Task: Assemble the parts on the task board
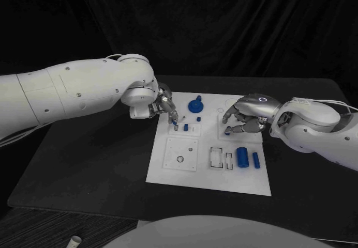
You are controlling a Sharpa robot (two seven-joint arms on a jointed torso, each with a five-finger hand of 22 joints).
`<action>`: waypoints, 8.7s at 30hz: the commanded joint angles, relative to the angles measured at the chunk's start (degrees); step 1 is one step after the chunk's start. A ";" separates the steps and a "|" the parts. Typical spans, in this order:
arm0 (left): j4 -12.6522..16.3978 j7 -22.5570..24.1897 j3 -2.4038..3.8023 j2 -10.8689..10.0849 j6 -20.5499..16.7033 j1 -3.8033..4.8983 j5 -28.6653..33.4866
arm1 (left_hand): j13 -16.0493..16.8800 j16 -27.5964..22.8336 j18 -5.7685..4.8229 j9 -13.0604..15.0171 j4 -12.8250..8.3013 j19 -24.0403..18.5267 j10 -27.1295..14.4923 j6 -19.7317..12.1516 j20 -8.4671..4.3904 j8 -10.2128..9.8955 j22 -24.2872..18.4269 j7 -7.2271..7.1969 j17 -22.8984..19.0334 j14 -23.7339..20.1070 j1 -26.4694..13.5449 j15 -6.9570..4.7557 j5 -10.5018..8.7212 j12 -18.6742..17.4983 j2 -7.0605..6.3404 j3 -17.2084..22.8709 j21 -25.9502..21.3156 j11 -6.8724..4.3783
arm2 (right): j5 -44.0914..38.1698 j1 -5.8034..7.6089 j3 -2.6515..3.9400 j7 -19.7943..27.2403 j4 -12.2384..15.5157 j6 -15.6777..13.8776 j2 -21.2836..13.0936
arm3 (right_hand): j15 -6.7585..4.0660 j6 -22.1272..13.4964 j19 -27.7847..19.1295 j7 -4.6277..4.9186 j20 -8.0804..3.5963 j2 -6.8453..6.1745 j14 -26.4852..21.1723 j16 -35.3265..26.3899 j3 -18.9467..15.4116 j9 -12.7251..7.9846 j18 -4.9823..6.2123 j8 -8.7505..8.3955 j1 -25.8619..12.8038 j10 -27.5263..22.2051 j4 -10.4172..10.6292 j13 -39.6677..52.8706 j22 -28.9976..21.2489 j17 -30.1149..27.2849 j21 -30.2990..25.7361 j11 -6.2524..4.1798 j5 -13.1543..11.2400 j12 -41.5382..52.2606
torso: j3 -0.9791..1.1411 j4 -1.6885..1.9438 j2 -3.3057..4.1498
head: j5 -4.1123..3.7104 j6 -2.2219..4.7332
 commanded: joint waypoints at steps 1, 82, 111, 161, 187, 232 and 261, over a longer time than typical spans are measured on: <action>-0.26 -1.98 0.04 0.30 -1.99 -0.41 0.25 | 15.07 0.37 0.15 0.11 -7.76 0.50 6.18 -0.49 -0.21 0.45 10.23 -0.21 15.09 6.06 -0.67 -0.38 0.63 0.20 -0.12 8.26 -0.15 -0.31 | -0.13 -0.08 0.03 -1.18 0.17 -0.91 -0.08 | -0.04 0.30 -0.35 0.04 -0.16 0.23 1.87 -0.20 -0.06 -0.04 -0.26 -0.33 0.01 -0.42 0.06 -0.06 9.86 0.85 -0.29 0.02 0.34 -0.19 | -0.02 -0.05 -0.06 | 0.54 0.00; -5.55 -2.83 0.04 3.90 3.98 -2.97 -3.67 | 15.07 0.37 0.21 0.56 -8.13 0.24 6.18 -1.97 -0.17 2.37 10.17 -0.12 15.09 6.06 -1.43 -0.29 -0.14 0.20 0.40 9.16 -0.59 -0.22 | -0.13 -0.12 0.03 -1.39 -0.10 -0.25 0.56 | -0.06 0.72 -0.39 0.03 -0.18 0.21 1.89 -0.20 -0.04 0.04 -0.23 -0.16 0.17 -0.46 0.00 -0.15 9.83 0.88 -0.49 0.01 0.51 -0.28 | 0.18 0.43 -0.15 | 0.00 0.00; -5.84 -1.70 0.05 4.66 4.79 -3.79 -5.30 | 15.07 0.37 0.20 0.49 -8.51 0.31 6.18 -1.62 -0.24 3.39 10.20 -0.45 15.09 6.06 -2.34 -0.43 -0.08 0.20 0.06 9.46 -0.44 -0.38 | -0.13 -0.13 0.03 -1.56 -0.41 0.60 1.01 | -0.06 0.93 -0.52 0.02 -0.18 0.37 1.85 -0.35 0.05 0.06 -0.15 -0.09 0.26 -0.52 -0.01 -0.28 9.73 0.70 -0.91 0.01 0.59 -0.38 | 0.20 0.41 -0.10 | -0.07 0.00; -5.32 1.34 0.05 4.80 2.36 -4.01 -5.31 | 15.07 0.37 0.30 -1.30 -9.21 0.19 6.18 -1.98 -0.53 5.64 10.06 -0.49 15.09 6.06 -2.04 -0.70 7.79 0.20 -1.23 7.43 -1.06 -0.66 | -0.13 -0.16 0.03 -2.09 -0.63 1.49 1.11 | -0.08 1.36 -0.79 -0.02 -0.20 0.64 1.69 -0.77 0.23 0.13 0.01 0.09 0.55 -0.69 -0.13 -0.57 9.51 0.19 -1.71 -0.02 0.79 -0.61 | 0.26 0.41 -0.13 | 0.08 0.00; -4.90 2.62 0.05 4.87 1.01 -4.25 -5.31 | 15.07 0.37 0.26 -1.70 -8.94 0.29 6.18 -1.87 -0.57 6.28 10.12 -0.60 15.09 6.06 -1.74 -0.76 9.80 0.20 -1.62 6.47 -0.83 -0.76 | -0.13 -0.26 0.03 -2.33 -0.77 1.72 1.25 | -0.08 1.50 -0.91 -0.03 -0.20 0.63 1.62 -0.94 0.22 0.15 0.08 0.14 0.57 -0.81 -0.15 -0.76 9.41 -0.02 -2.05 -0.02 0.79 -0.76 | 0.24 0.52 -0.15 | 0.08 0.00; -4.42 1.45 0.05 5.01 -0.86 -4.35 -5.32 | 15.07 0.37 0.15 -1.87 -8.73 0.51 6.18 -1.93 -0.64 6.67 10.27 -0.70 15.09 6.06 -1.66 -0.85 10.51 0.20 -1.66 6.11 -0.22 -0.86 | -0.13 -0.41 0.03 -2.24 -0.72 1.72 1.13 | -0.08 1.49 -1.09 -0.01 -0.20 0.60 1.47 -1.31 0.21 0.11 0.17 0.06 0.64 -0.98 -0.21 -1.00 9.27 -0.44 -2.58 -0.01 0.84 -0.97 | 0.32 0.38 -0.15 | 0.64 0.00; -1.44 2.18 0.08 2.36 -6.29 -4.30 -5.32 | 15.07 0.37 0.07 -2.81 -8.28 0.72 6.18 -1.79 -0.81 8.37 10.37 -0.98 15.09 6.06 -1.63 -1.01 14.30 0.20 -2.64 5.18 0.23 -1.11 | -0.13 -0.56 0.03 -2.29 -0.72 1.87 0.91 | -0.07 1.43 -1.12 -0.01 -0.20 0.60 1.44 -1.37 0.22 0.08 0.18 0.01 0.70 -1.07 -0.24 -1.16 9.25 -0.49 -2.69 -0.01 0.88 -1.09 | 0.27 0.47 -0.18 | 0.33 0.00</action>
